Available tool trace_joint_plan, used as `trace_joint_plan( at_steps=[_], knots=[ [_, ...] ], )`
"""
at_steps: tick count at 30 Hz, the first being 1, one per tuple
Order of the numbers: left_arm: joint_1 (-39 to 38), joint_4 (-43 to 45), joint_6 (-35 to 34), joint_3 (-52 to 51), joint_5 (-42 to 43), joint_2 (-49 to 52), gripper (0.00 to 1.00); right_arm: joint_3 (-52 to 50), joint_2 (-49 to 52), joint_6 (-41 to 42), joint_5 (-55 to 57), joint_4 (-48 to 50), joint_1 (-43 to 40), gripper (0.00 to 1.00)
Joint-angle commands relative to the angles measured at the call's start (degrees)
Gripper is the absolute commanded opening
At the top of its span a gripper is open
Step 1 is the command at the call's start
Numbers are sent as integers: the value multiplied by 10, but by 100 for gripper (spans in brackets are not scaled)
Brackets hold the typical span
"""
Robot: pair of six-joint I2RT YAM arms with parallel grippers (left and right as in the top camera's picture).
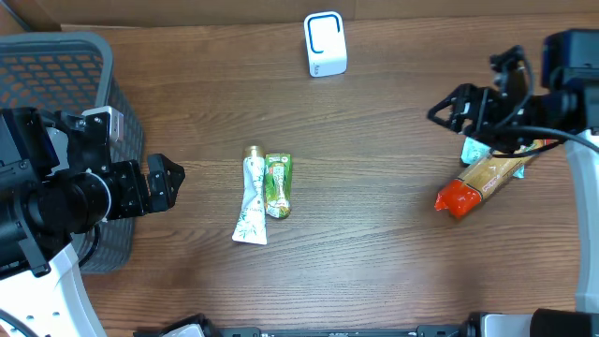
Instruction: Scan the item barcode
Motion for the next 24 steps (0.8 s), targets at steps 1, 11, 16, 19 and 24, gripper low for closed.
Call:
trace_joint_plan(
  at_steps=[1, 11, 16, 19, 24],
  knots=[
    [3, 1, 4, 0, 0, 0, 100, 12, -9, -6, 17, 2, 12, 90],
    [3, 1, 4, 0, 0, 0, 100, 11, -9, -7, 21, -12, 13, 90],
    [3, 1, 4, 0, 0, 0, 100, -6, -9, -17, 28, -13, 23, 90],
    [2, 1, 4, 0, 0, 0, 100, -14, -8, -17, 43, -12, 36, 91],
    [3, 1, 4, 0, 0, 0, 100, -14, -8, -17, 49, -9, 40, 91]
  ],
)
